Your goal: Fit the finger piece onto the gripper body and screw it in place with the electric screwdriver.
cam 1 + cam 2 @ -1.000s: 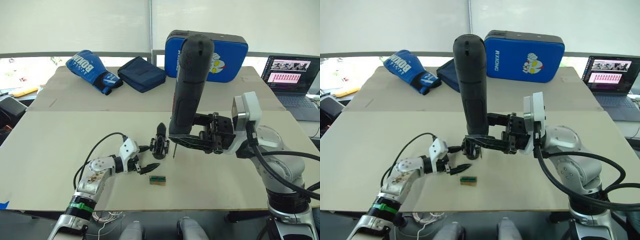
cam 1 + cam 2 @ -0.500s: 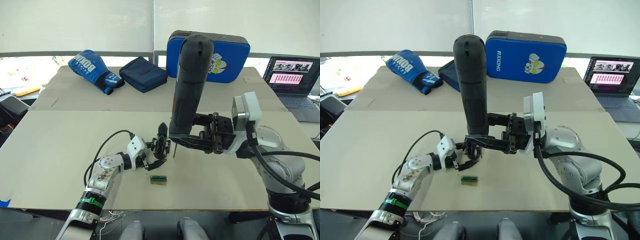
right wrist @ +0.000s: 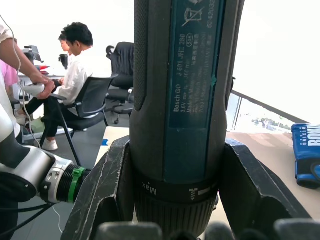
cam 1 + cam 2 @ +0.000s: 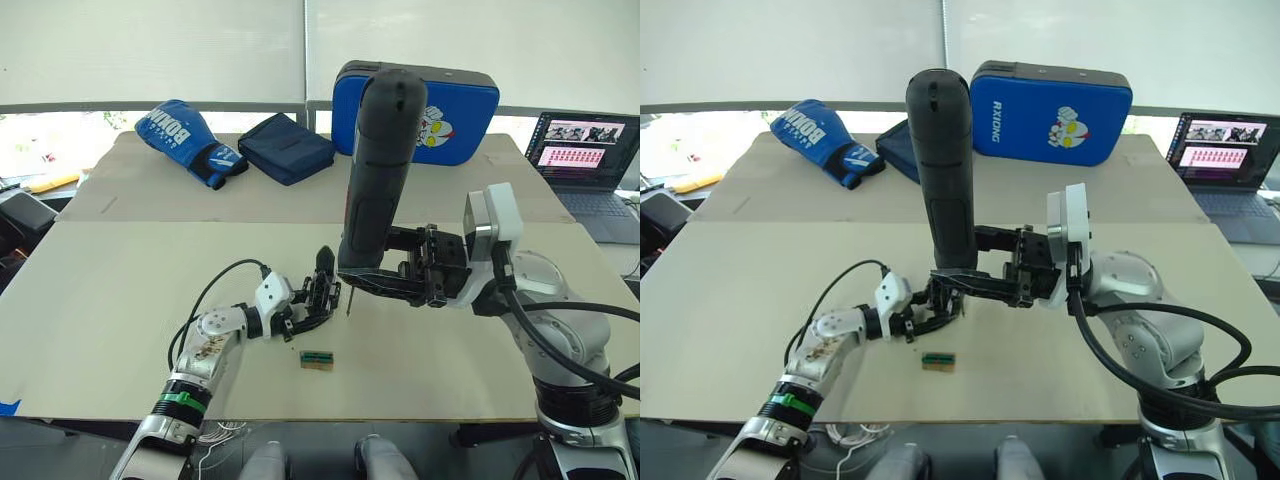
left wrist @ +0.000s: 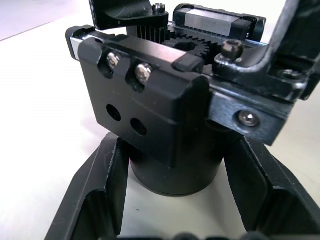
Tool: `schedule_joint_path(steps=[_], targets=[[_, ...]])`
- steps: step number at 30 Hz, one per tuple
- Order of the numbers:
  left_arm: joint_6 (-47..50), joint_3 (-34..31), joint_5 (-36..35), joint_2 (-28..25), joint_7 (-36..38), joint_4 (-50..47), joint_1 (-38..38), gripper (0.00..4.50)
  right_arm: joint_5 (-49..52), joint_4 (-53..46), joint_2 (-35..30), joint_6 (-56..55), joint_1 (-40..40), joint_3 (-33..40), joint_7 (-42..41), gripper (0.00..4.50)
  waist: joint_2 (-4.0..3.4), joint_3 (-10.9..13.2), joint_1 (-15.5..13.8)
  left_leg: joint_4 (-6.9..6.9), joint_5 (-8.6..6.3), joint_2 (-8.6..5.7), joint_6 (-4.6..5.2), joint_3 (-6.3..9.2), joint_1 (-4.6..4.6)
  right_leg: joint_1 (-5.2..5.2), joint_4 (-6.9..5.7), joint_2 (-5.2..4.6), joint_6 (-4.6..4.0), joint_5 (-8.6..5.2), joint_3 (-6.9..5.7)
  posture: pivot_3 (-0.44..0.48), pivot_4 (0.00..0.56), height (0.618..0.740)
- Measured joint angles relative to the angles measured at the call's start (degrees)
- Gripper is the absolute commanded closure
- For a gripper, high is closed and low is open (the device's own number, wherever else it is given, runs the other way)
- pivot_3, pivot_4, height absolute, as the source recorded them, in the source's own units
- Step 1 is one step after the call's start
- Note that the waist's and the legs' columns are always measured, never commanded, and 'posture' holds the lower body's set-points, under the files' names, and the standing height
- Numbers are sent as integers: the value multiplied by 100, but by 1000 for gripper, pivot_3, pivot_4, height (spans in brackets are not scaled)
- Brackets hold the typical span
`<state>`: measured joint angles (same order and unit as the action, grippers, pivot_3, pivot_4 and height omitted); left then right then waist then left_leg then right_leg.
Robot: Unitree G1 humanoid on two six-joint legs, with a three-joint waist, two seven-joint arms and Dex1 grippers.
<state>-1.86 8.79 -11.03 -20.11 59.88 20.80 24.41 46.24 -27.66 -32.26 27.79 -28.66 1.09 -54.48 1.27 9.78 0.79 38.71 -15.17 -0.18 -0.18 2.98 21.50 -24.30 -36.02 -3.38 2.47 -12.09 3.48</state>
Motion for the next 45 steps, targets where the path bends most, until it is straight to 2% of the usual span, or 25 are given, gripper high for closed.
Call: schedule_joint_path(steps=[7, 11, 15, 17, 20, 32, 42, 45], targets=[[-759, -6, -44, -192, 1123, 1291, 728, 2226, 84, -36, -206, 116, 60, 56, -15, 2563, 2, 1, 3, 2, 0, -1, 0, 0, 5, -1, 2, 0, 0, 0, -2, 0, 150, 740], [-1260, -17, -22, -161, 1404, 2092, 1132, 2226, 200, -122, -242, 121, 74, 69, -6, 2563, 3, 2, 11, 2, 0, 0, 0, 1, 7, -2, 2, 0, 0, 0, -3, 0, 150, 740], [-1433, -94, -39, -92, 1515, 2368, 1211, 2226, 225, -150, -271, 122, 92, 71, 12, 2563, 3, 2, 10, 3, 0, 0, 0, 2, 7, -1, 0, 0, 1, 0, -3, 0, 150, 740], [-1425, -128, -45, -64, 1524, 2393, 1209, 1207, 228, -161, -279, 123, 105, 72, 21, 2563, 3, 2, 8, 4, 0, 0, 0, 2, 8, -1, 0, 0, 1, 0, -3, 0, 150, 740], [-1413, -187, -52, -36, 1496, 2341, 1152, 38, 231, -188, -283, 126, 177, 74, 53, 2563, 3, 2, 7, 4, 0, -1, 0, 2, 9, -1, 0, 0, 1, 0, -2, 0, 150, 740], [-792, -287, -103, 18, 764, 686, 102, 38, 241, -220, -302, 152, 221, 94, 80, 2563, 3, 1, -6, 6, 0, 1, 1, 3, 7, -2, -3, -1, 1, 0, -2, 0, 150, 740], [-648, -224, 106, 131, 209, 576, 126, 38, 241, -193, -287, 156, 34, 93, 71, 2563, 2, 1, -30, 8, 0, -2, 1, 3, 1, 6, -2, -2, 1, 1, -3, 0, 150, 740], [-641, -204, 147, 152, 179, 595, 168, 794, 240, -169, -275, 158, 34, 91, 66, 2563, 2, 1, -37, 10, 0, -3, 0, 3, 2, 6, -2, -3, 2, 1, -3, 0, 150, 740]])
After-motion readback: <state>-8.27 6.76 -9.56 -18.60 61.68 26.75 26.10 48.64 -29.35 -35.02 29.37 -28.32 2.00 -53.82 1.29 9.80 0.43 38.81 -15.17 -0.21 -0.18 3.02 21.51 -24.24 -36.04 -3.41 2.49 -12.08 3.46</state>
